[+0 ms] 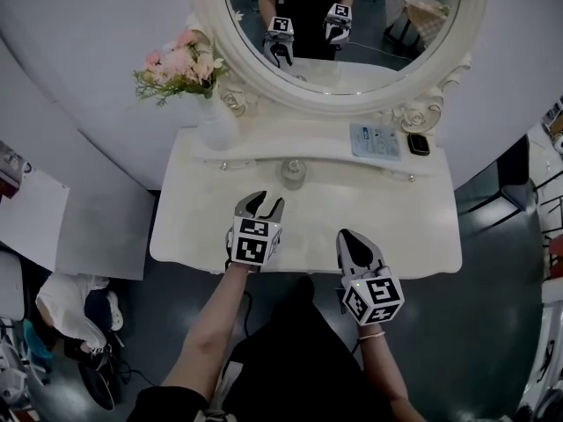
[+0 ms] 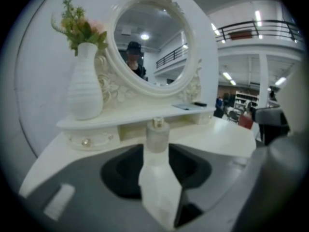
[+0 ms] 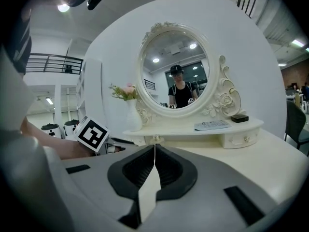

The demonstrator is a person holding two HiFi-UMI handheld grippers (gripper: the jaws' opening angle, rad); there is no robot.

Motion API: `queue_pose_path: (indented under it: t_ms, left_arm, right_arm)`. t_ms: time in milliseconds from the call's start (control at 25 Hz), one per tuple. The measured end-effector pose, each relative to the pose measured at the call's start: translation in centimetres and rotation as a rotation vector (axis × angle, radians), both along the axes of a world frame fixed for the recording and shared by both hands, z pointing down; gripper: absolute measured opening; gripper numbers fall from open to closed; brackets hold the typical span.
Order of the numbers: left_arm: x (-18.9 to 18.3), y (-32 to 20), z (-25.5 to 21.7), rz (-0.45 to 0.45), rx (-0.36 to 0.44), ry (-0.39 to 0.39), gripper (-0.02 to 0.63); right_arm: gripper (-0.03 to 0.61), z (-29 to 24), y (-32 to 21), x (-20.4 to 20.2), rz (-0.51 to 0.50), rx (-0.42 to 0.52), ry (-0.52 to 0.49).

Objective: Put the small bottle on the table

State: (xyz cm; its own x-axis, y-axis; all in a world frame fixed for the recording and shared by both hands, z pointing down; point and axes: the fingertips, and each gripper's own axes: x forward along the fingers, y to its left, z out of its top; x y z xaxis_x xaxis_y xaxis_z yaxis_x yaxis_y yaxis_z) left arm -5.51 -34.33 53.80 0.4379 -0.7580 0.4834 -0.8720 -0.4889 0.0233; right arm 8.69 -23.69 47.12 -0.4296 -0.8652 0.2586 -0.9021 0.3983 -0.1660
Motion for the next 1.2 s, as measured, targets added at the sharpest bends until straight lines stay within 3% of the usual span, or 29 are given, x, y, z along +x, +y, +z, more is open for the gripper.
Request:
queue_pose_path:
  t_ms: [680, 920, 1200]
  left_arm:
    - [-3.9, 7.0, -5.5, -0.042, 0.091, 0.032, 0.027]
    - [-5.3, 8.5, -7.2, -0.076, 0.120, 0.087, 0.008]
    - [-6.8, 9.9, -7.3, -0.091, 0.121, 0.095, 0.008]
  right_arm:
    - [0.005, -1.8, 3.5, -1.8, -0.002, 0.058, -0.014]
    - [0.005, -2.3, 4.2, -2.2, -0.008, 0.074, -0.015]
    - [0.005, -2.7, 4.4, -2.9, -0.015, 0.093, -0.013]
